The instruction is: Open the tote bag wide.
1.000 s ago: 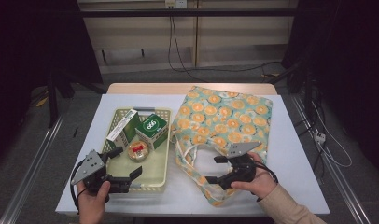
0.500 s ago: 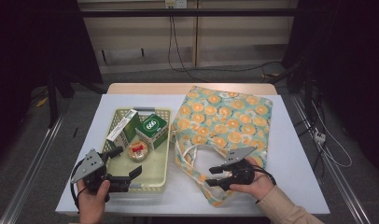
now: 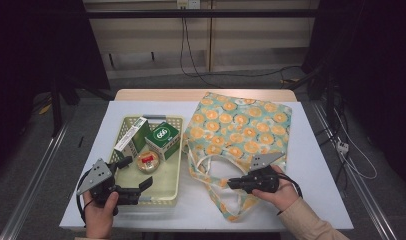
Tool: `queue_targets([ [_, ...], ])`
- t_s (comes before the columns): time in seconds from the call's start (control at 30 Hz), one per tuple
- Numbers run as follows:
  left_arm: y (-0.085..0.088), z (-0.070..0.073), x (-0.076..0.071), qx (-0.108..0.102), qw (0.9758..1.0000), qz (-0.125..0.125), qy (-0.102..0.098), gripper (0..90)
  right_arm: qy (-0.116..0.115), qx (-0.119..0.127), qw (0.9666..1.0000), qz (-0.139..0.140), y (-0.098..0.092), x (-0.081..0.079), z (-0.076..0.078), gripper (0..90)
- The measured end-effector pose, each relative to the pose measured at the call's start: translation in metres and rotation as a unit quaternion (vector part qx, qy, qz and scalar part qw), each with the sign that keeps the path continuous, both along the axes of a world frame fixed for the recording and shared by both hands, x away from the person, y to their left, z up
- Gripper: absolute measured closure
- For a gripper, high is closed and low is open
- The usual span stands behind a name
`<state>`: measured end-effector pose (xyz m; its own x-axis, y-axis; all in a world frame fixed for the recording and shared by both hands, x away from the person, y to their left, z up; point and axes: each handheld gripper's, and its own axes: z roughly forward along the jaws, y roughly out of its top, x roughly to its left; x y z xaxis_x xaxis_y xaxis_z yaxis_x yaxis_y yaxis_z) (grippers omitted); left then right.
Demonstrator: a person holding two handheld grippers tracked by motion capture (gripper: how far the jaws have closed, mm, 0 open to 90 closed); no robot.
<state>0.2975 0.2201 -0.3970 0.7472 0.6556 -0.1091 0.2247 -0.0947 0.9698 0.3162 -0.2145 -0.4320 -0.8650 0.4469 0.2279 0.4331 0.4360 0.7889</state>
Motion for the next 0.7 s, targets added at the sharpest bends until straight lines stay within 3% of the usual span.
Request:
queue_targets([
  [0.23,0.002,0.001,0.0,-0.004,1.0,0.002,-0.001,2.3,0.0,0.004,1.0,0.0,-0.004,0.005,0.005,89.4],
  [0.4,0.003,0.001,-0.002,-0.003,1.0,0.003,0.001,2.3,-0.009,0.008,0.9999,-0.011,-0.009,0.014,0.016,89.4],
  [0.5,0.003,0.002,-0.002,-0.007,1.0,0.003,0.0,2.3,-0.015,0.007,0.9996,-0.024,-0.014,0.026,0.024,89.3],
  [0.7,0.004,0.002,-0.002,-0.008,1.0,0.002,0.001,2.3,-0.005,-0.004,0.998,-0.063,-0.028,0.062,0.036,89.4],
])
